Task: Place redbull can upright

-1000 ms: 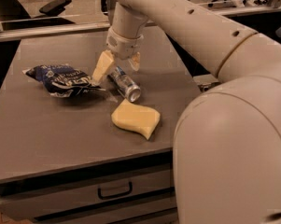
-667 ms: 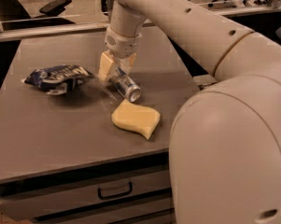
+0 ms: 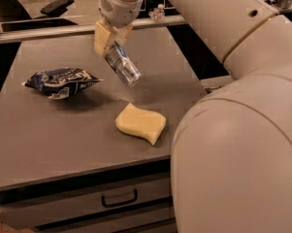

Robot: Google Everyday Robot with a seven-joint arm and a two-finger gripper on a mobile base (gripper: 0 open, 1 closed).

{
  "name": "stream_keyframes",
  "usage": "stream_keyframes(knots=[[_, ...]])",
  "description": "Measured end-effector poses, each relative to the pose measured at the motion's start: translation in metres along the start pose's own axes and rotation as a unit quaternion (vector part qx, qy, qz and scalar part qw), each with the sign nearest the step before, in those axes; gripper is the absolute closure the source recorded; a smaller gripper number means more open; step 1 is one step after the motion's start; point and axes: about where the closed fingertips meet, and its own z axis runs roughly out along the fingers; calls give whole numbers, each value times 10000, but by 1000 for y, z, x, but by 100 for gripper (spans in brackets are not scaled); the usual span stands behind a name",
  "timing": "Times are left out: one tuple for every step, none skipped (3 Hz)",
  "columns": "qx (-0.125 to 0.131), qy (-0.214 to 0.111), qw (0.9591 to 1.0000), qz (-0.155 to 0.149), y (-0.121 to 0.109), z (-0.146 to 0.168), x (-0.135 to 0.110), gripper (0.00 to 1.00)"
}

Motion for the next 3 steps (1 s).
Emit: stream_keyframes(knots=[[101, -781, 9969, 35, 5, -56, -13, 100], [-198, -1550, 9876, -150, 17, -72, -10, 100], [-683, -2167, 9719, -621, 43, -44, 23, 100]])
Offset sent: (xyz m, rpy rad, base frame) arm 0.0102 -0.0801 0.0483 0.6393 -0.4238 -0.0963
